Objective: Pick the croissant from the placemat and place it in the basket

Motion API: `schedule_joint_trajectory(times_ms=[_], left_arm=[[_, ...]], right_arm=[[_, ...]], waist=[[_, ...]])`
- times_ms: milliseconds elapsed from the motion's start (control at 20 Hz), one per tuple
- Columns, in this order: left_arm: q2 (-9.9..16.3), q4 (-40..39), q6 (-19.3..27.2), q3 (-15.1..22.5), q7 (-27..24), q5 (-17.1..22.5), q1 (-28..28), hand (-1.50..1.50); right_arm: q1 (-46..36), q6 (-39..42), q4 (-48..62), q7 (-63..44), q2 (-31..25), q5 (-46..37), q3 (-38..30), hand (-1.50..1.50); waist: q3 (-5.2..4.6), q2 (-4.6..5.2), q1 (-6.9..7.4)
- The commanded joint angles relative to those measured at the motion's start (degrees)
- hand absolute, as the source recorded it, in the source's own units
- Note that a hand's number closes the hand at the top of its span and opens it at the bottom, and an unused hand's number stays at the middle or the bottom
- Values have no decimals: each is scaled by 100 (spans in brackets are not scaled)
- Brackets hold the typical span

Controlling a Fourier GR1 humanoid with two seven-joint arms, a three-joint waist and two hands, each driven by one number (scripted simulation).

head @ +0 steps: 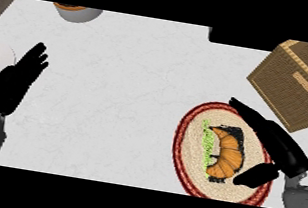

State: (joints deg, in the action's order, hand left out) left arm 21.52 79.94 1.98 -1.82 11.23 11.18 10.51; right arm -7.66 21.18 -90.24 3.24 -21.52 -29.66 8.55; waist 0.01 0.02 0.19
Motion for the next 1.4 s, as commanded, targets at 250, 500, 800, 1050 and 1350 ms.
schedule_joint_trajectory(times_ms=[250, 500, 800, 1050, 1350], left_arm=[[-353, 405, 190, -65, 396, -379, -70, 0], [-300, -51, -265, -424, -19, -406, 3, 0], [-362, -75, -268, -539, 170, -482, 142, 0], [-456, -70, -494, -609, 112, -551, 67, 0], [-533, 243, -402, -593, 288, -688, 57, 0]], right_arm=[[132, 90, 486, 441, -63, -622, -96, -150], [135, 275, 617, 958, -98, -628, -401, -150], [-176, 141, 1329, 1386, 295, -791, -268, -150], [147, 493, 741, 1423, 224, -854, -344, -150], [157, -297, 1321, 1526, 469, -1527, -240, -150]], waist=[[-1, -7, -23], [-1, -3, -26], [-1, 2, -9], [-2, -3, -24], [0, -2, -10]])
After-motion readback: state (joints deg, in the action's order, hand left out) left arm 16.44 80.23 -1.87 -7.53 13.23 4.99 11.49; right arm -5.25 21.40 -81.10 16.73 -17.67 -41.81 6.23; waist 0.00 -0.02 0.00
